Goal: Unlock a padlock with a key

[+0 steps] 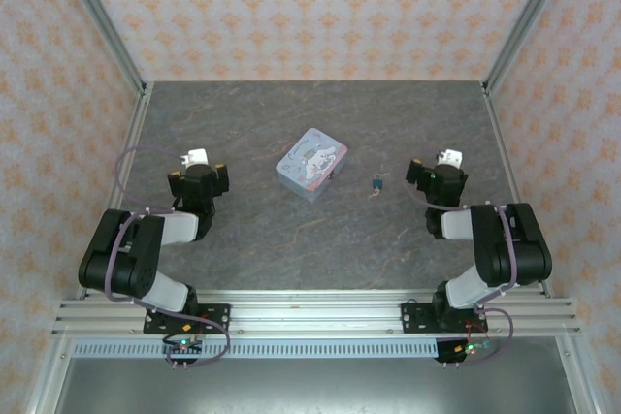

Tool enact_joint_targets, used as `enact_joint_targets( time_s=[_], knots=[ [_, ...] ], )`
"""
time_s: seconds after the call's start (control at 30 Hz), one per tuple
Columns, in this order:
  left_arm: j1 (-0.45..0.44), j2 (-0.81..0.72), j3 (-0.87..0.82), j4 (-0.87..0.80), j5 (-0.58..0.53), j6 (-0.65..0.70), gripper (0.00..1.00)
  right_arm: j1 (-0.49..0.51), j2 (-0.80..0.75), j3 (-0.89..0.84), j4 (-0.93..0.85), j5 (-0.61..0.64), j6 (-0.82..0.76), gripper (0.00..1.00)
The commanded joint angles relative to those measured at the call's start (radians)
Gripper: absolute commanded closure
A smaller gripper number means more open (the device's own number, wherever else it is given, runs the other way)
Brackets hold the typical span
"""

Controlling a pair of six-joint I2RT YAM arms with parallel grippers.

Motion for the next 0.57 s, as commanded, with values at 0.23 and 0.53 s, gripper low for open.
enact_joint_targets(
  time_s=[0.23, 0.53],
  knots=[
    [0.021, 0.002, 0.015, 0.085, 0.105, 0.037, 0.0, -0.003, -0.016, -0.008, 0.026, -0.041, -0.019, 0.01],
    [0.022, 0.002, 0.014, 0.089, 0.105, 0.038, 0.0, -0.021, -0.013, 0.011, -0.009, -0.074, -0.011, 0.01]
  ],
)
